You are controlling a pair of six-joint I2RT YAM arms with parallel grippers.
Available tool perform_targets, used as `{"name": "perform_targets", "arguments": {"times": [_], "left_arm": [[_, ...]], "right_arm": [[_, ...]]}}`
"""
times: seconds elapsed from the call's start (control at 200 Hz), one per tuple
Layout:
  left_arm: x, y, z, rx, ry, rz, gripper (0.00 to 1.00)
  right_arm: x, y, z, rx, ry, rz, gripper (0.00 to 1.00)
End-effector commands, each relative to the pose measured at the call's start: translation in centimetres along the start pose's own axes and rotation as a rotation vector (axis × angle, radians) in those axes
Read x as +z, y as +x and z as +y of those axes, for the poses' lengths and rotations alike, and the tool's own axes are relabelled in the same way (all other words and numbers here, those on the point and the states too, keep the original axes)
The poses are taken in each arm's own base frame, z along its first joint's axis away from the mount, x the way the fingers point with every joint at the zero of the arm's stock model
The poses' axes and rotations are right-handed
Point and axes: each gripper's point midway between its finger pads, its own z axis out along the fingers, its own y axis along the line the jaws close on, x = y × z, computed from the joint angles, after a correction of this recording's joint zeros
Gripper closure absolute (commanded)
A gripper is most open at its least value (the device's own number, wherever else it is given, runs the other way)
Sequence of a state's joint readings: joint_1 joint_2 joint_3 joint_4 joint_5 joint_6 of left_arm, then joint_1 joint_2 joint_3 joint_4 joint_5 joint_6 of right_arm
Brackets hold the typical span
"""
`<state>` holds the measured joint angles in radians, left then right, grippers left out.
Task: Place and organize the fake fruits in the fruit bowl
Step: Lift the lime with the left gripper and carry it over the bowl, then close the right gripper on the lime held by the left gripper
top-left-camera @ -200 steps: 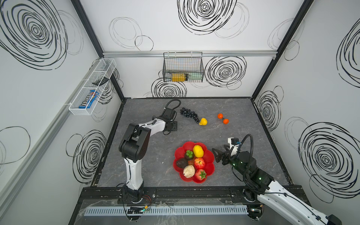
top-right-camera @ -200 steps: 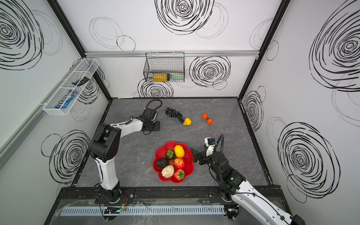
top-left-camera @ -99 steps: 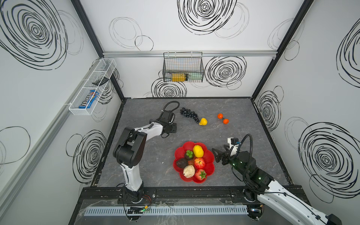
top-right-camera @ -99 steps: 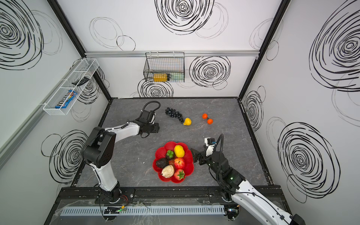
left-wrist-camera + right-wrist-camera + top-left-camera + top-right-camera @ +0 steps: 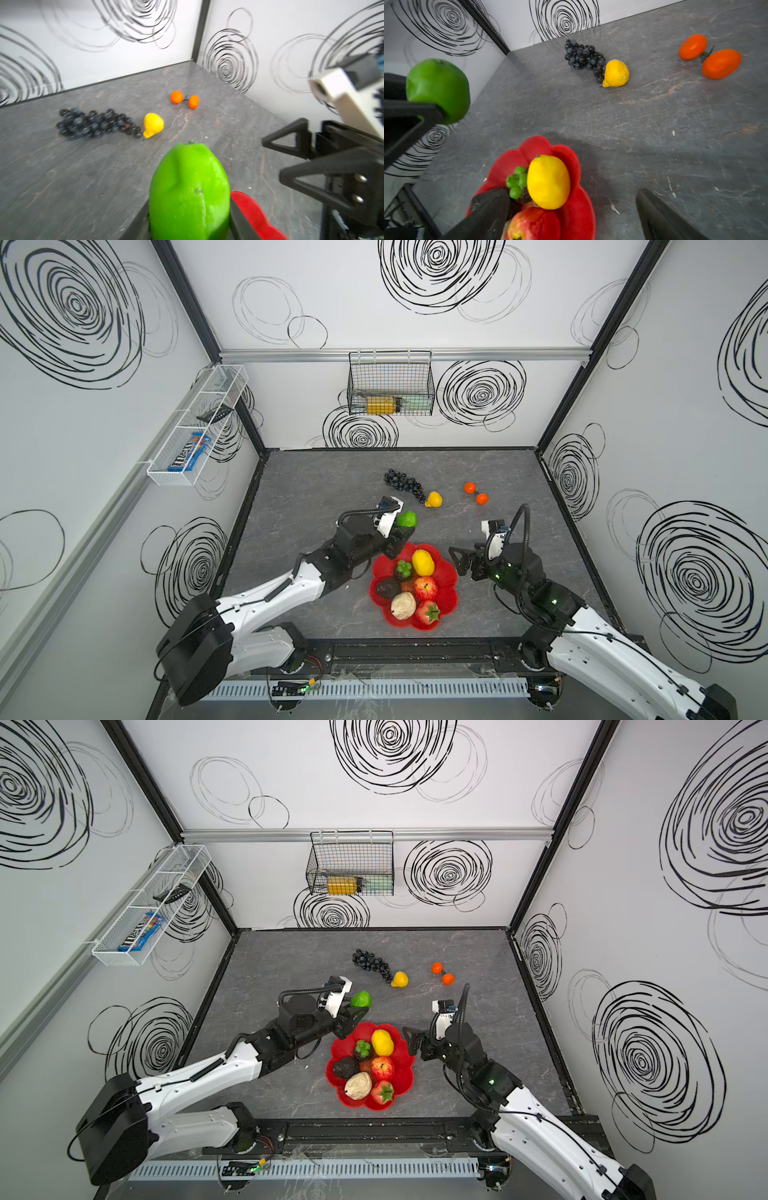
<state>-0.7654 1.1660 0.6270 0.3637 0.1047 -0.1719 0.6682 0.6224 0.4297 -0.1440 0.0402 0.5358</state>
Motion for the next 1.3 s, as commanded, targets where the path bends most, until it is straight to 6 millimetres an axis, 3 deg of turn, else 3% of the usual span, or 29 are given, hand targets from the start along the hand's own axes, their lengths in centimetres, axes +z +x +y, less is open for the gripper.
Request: {"name": "perform_targets", "arguments": {"times": [0.0,0.11,0.3,0.685,0.891,1.296], "left_arm": [[-1.1,-2.1,-2.3,0.064,0.079,-0.160,0.54],[-2.2,-2.2,-4.0,0.096,0.118,-0.252,0.55],[-3.1,-1.2,-5.0,0.113,0.125,-0.310,0.55],[-3.5,0.2,-6.5,0.146,0.156,-0.339,0.55],[-3.4,0.5,-7.9,0.168,0.204,-0.331,0.55],[-2.9,1.2,-9.4,0.190,0.260,-0.306,0.54]], "right_arm": [[-0.9,-1.1,1.6,0.086,-0.046,0.030,0.00],[-1.7,-2.4,3.7,0.125,-0.143,0.006,0.00],[-2.7,-3.4,6.9,0.179,-0.294,-0.003,0.03],[-2.4,-2.2,12.3,0.120,-0.360,0.053,0.06],[-1.8,-1.4,13.7,0.089,-0.379,0.073,0.10],[-1.0,0.1,14.3,0.070,-0.390,0.116,0.25]]}}
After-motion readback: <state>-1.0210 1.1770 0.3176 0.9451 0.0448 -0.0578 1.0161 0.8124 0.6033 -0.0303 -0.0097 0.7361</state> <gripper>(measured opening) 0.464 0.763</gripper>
